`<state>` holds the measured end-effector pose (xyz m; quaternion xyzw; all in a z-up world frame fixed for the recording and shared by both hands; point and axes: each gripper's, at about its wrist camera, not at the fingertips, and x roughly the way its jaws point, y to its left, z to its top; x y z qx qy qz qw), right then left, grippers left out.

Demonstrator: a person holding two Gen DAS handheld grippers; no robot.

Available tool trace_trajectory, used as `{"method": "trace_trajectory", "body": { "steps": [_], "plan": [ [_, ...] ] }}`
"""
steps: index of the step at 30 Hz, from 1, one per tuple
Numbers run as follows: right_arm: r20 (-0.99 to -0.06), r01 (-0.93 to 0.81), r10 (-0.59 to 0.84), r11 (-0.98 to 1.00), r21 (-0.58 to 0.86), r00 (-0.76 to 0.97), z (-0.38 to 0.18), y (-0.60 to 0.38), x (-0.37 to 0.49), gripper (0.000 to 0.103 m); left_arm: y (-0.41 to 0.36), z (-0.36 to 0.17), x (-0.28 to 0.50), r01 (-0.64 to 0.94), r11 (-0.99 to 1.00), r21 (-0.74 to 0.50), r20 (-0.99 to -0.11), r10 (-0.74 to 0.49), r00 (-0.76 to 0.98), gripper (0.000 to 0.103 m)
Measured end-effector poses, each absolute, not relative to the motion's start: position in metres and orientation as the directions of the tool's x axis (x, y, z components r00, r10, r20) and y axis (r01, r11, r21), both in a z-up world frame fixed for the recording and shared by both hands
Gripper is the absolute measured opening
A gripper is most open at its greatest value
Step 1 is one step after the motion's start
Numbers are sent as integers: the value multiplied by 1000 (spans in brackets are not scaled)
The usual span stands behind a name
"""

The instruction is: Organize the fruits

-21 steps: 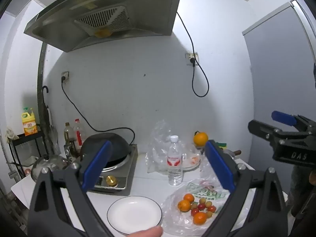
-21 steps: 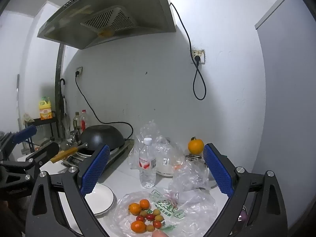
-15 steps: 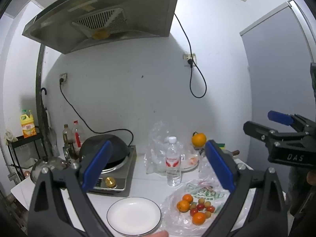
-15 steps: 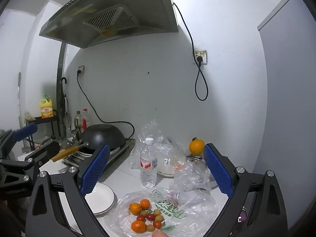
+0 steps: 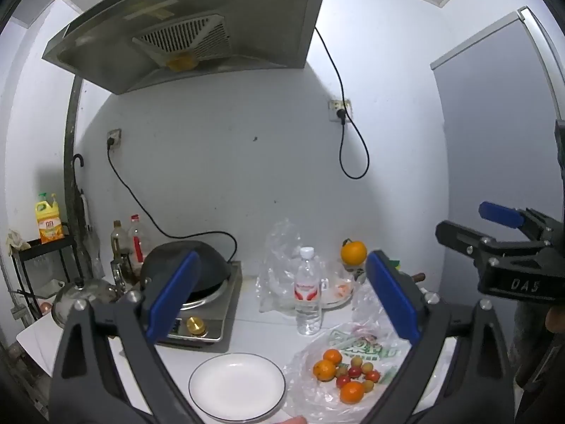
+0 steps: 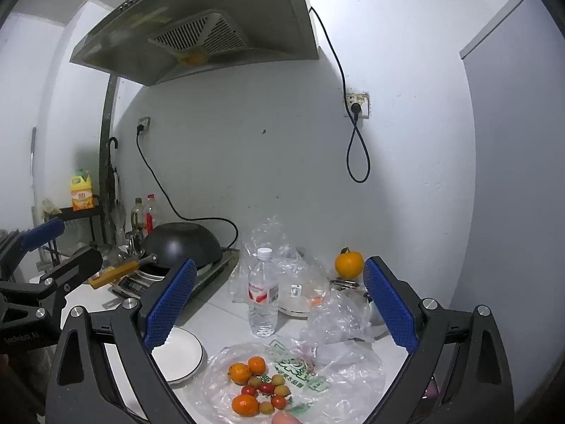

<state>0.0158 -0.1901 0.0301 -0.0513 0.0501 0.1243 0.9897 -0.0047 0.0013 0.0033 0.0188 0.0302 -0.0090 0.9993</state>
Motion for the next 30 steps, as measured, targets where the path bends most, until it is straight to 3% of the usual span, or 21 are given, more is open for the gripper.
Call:
{"method": "trace_trajectory", "body": {
  "steps": [30],
  "plan": [
    [-120, -259, 245, 958, -120, 962, 28, -189, 21, 97, 2, 5, -4, 19, 1000, 22, -57, -18, 998, 96]
  ]
}}
